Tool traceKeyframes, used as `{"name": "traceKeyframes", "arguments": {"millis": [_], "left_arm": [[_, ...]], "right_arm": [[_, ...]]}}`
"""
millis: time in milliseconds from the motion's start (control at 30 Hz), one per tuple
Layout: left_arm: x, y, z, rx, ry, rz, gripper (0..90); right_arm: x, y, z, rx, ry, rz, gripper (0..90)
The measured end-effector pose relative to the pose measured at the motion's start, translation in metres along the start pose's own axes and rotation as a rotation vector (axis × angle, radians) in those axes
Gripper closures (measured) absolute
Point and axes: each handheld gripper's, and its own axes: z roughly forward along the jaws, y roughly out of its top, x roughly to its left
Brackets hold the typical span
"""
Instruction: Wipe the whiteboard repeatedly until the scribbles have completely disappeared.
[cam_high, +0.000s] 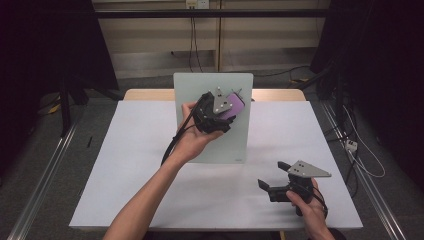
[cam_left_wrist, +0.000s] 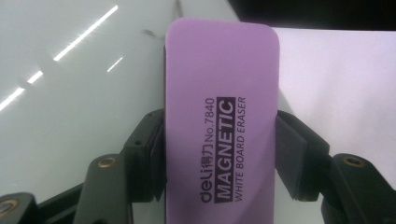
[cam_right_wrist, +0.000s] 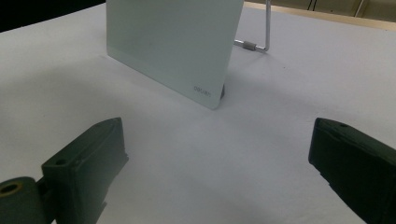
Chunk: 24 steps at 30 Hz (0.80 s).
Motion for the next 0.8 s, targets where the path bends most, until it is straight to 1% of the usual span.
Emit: {"name": "traceKeyframes", "arguments": {"millis": [33,100,167,200,267,300,400,467,500,567,667,733,767,800], "left_arm": [[-0.001,0.0,0.0,0.011,-0.007,0.009,40.7],[-0.005,-0.001,0.003,0.015,-0.011,0.014,40.7],[-0.008,-0.002,0.005,0.027,-0.028,0.017,40.7],[-0.01,-0.003,0.007,0.028,-0.03,0.023,40.6],[-0.013,-0.002,0.008,0.044,-0.033,0.052,40.6],[-0.013,-0.002,0.009,0.046,-0.033,0.052,40.6],[-0.006,0.002,0.007,0.057,-0.061,0.044,40.7],[-0.001,0.005,0.004,0.047,-0.051,0.041,40.7],[0.002,0.007,0.001,0.041,-0.037,0.041,40.7],[0.008,0.011,-0.004,0.027,-0.021,0.022,40.7],[0.017,0.014,-0.009,0.016,-0.004,0.009,40.7],[0.025,0.017,-0.014,-0.003,0.009,-0.013,40.7],[0.029,0.019,-0.017,-0.002,0.01,-0.017,40.7],[0.032,0.02,-0.018,-0.012,0.013,-0.026,40.7]], "right_arm": [[0.0,0.0,0.0,0.0,0.0,0.0,3.6],[0.0,0.0,0.0,0.0,-0.001,0.001,3.6],[-0.001,0.0,0.0,0.0,-0.002,0.0,3.6],[-0.001,0.0,0.0,0.0,-0.002,0.0,3.6],[0.0,0.0,0.0,0.0,0.0,-0.001,3.6],[0.0,0.0,0.0,0.0,-0.001,-0.001,3.6],[-0.001,0.0,0.0,0.0,-0.001,-0.001,3.6],[-0.001,0.0,0.0,-0.002,0.001,-0.002,3.6],[-0.001,0.0,0.0,-0.002,0.0,-0.002,3.6],[-0.001,0.0,-0.001,-0.002,0.002,-0.002,3.6],[-0.001,0.0,-0.001,-0.003,0.002,-0.002,3.6],[-0.001,0.0,-0.001,-0.002,0.002,-0.001,3.6],[-0.001,0.0,-0.001,-0.002,0.001,-0.001,3.6],[-0.001,0.0,-0.001,-0.003,0.001,-0.002,3.6]]}}
